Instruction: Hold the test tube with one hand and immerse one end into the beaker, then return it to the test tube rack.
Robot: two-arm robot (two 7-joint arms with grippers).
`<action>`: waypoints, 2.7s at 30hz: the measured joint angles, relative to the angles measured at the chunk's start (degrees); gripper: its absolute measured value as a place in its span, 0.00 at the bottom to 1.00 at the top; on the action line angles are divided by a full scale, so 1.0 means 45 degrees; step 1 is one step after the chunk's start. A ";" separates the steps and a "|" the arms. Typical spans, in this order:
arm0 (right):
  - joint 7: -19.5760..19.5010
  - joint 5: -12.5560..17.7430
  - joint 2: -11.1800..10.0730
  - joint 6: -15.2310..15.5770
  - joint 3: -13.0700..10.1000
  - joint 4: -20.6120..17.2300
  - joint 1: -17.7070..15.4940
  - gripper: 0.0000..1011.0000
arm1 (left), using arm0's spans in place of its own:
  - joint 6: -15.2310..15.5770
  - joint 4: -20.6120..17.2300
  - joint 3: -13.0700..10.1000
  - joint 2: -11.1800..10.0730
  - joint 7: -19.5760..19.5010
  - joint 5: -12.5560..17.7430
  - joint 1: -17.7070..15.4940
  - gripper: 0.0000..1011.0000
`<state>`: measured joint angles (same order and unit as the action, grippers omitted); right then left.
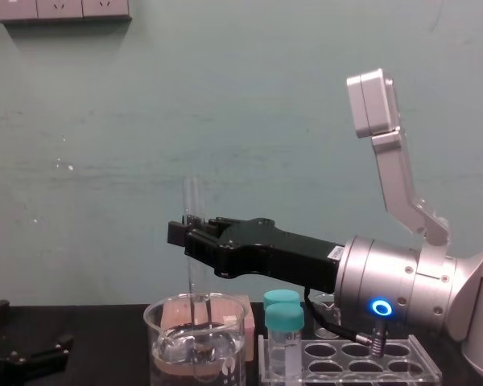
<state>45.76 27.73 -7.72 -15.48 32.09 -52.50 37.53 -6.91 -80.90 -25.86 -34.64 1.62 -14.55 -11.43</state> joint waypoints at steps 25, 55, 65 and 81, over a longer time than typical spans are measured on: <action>-0.0009 0.0051 -0.0057 0.0016 -0.0009 -0.0115 -0.0074 0.22 | 0.0001 -0.0001 0.0000 0.0000 0.0000 -0.0001 0.0000 0.99; -0.0049 0.0089 -0.0078 0.0038 -0.0026 -0.0172 -0.0092 0.22 | 0.0000 0.0000 0.0000 0.0000 0.0000 0.0000 0.0000 0.99; -0.0051 0.0081 -0.0046 0.0002 -0.0026 -0.0109 -0.0061 0.22 | 0.0000 -0.0001 0.0000 0.0000 0.0000 0.0000 0.0000 0.99; -0.0101 0.0064 -0.0040 0.0010 -0.0033 -0.0145 -0.0076 0.22 | 0.0000 0.0000 0.0000 0.0000 0.0000 0.0000 0.0000 0.99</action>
<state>45.30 28.02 -7.90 -15.43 31.94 -53.15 37.19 -6.91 -80.90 -25.86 -34.65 1.62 -14.55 -11.43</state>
